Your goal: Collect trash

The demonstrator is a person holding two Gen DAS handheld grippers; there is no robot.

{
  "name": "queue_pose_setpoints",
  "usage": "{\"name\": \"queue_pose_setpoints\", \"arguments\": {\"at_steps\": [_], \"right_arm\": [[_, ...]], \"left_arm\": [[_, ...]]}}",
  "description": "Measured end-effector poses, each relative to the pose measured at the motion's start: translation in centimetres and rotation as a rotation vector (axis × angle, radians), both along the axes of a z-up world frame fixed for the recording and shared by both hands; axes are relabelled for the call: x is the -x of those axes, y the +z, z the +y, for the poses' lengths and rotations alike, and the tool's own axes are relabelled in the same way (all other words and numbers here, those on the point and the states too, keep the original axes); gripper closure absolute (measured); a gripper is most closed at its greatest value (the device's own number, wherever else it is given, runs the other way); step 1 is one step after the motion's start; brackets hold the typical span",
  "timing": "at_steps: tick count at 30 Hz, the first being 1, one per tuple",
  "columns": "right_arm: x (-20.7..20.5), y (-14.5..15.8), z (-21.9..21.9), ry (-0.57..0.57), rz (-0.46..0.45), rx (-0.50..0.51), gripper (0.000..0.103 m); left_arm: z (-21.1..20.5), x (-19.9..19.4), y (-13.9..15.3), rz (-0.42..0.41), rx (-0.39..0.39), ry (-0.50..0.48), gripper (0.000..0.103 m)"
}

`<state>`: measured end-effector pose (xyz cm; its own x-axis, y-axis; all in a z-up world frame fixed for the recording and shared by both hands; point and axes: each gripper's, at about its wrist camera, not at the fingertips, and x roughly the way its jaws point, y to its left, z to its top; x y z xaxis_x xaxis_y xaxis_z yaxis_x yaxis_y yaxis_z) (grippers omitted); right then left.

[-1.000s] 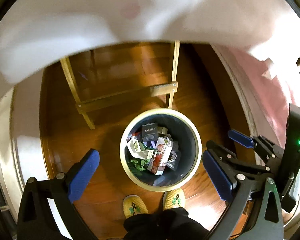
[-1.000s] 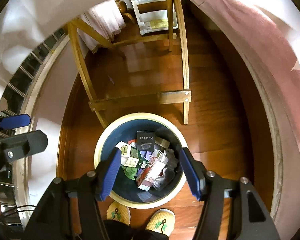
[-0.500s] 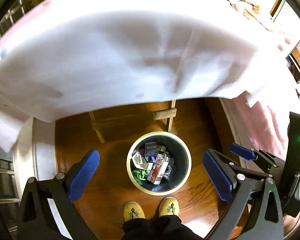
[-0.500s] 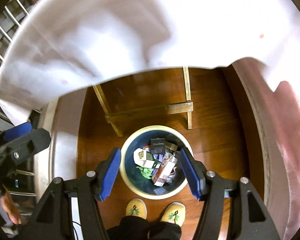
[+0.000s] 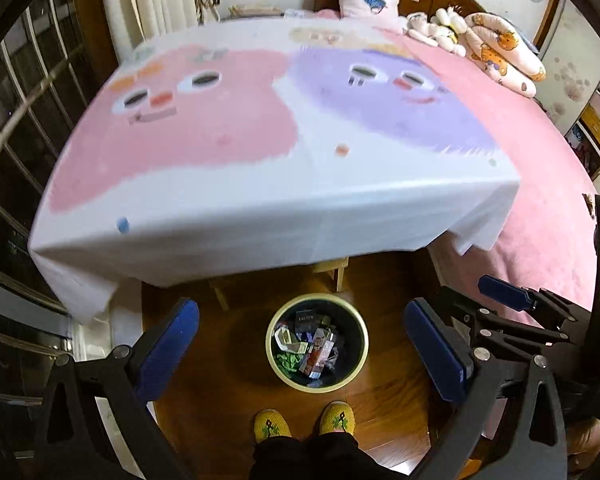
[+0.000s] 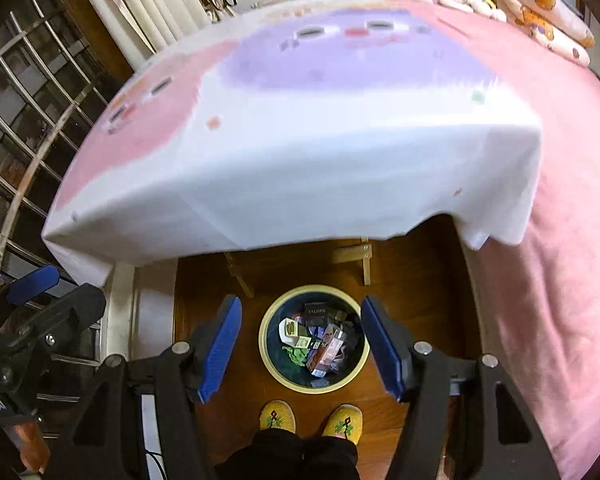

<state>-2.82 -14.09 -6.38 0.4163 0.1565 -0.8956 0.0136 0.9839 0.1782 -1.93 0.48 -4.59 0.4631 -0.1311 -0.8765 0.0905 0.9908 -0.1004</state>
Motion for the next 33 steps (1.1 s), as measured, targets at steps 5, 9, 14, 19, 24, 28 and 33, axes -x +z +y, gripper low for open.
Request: {"name": "queue_pose_setpoints", "arguments": {"at_steps": [5,9,14,19,24,28,33], "right_arm": [[0.0,4.5,-0.4,-0.003,-0.028,-0.005,0.04],[0.2,7.1,-0.6,-0.004,-0.048,-0.009,0.04],[0.6,9.9,-0.8,-0.014,-0.077,-0.009,0.04],[0.9,11.7,-0.6,-0.007,-0.1,-0.007,0.04],[1.1,12.6,-0.4,-0.006,-0.12,-0.004,0.04],[1.0,13.0,-0.5,-0.008,-0.133,0.007,0.032],[0.8,13.4,-0.5,-0.008,-0.146,0.012,0.029]], "left_arm": [[-0.3,0.1,4.1,-0.039,-0.01,-0.009,0.001],[-0.3,0.2,6.4,-0.053,-0.017,0.008,0.001],[-0.1,0.7,8.6,-0.067,-0.024,0.034,0.001],[0.0,1.3,9.7,-0.084,-0.036,0.053,0.001],[0.1,1.8,10.2,-0.086,-0.048,0.069,0.001],[0.0,1.9,10.3,-0.09,-0.064,0.08,0.001],[0.2,1.8,10.4,-0.097,-0.078,0.109,0.001]]}}
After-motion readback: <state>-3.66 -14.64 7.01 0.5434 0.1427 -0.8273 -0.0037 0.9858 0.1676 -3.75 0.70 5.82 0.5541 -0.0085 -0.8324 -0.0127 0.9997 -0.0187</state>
